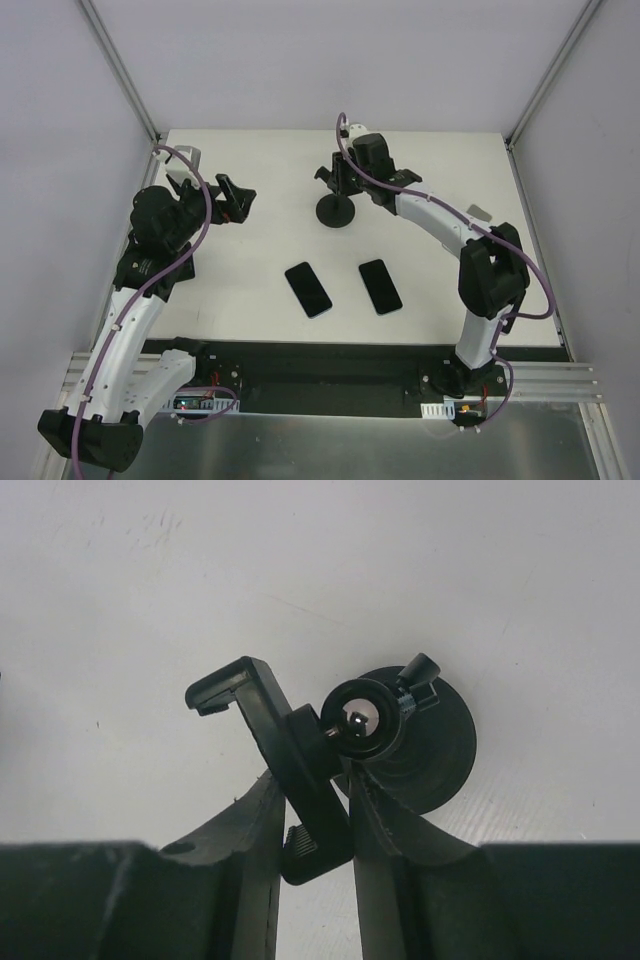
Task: Place the phone on the phone stand
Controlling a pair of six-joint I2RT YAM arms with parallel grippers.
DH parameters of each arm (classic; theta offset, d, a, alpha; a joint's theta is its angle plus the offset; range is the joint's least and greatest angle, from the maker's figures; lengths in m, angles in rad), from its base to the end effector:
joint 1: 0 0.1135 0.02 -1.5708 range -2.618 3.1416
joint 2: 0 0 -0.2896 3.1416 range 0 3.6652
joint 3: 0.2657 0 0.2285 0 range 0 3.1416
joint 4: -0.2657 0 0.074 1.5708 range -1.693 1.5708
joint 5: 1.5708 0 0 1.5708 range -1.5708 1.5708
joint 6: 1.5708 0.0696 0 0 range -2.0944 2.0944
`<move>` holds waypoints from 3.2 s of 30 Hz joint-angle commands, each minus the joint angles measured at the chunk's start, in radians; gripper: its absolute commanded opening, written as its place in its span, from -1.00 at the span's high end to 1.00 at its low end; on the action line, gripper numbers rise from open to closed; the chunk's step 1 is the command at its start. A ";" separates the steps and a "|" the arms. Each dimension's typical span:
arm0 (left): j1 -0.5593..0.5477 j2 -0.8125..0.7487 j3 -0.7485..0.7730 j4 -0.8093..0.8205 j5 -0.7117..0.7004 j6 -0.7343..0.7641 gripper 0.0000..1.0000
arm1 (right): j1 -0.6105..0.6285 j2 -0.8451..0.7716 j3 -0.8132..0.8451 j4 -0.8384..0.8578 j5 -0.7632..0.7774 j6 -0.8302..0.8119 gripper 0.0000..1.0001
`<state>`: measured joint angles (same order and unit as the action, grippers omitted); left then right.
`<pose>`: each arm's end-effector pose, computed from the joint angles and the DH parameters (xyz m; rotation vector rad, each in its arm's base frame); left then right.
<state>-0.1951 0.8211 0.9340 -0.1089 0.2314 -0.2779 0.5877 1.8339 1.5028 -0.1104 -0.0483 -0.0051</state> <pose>0.1703 -0.0499 0.4105 0.1190 1.5892 -0.5512 0.3752 0.2540 0.3169 -0.6246 1.9387 0.4176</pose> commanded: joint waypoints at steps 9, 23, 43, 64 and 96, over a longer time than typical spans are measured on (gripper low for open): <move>-0.003 0.166 0.041 0.048 0.234 -0.087 -0.63 | 0.006 0.019 0.192 -0.230 -0.519 -0.558 0.99; -0.003 0.541 0.140 0.072 0.684 -0.234 -0.65 | 0.023 0.084 0.301 -0.405 -0.809 -0.750 0.99; -0.004 0.805 0.143 0.140 0.812 -0.348 0.68 | 0.049 0.010 0.218 -0.266 -0.561 -0.595 0.23; 0.052 0.672 0.141 0.075 0.726 -0.294 -0.83 | 0.354 -0.400 -0.498 -0.026 0.277 0.160 -0.93; 0.066 0.309 0.127 -0.095 0.261 -0.090 -0.82 | 0.575 0.093 -0.294 -0.209 0.456 0.349 -0.86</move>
<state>-0.1299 1.1622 1.0649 -0.2085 0.5121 -0.3981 1.1637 1.9156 1.2350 -0.3038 0.3416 0.2951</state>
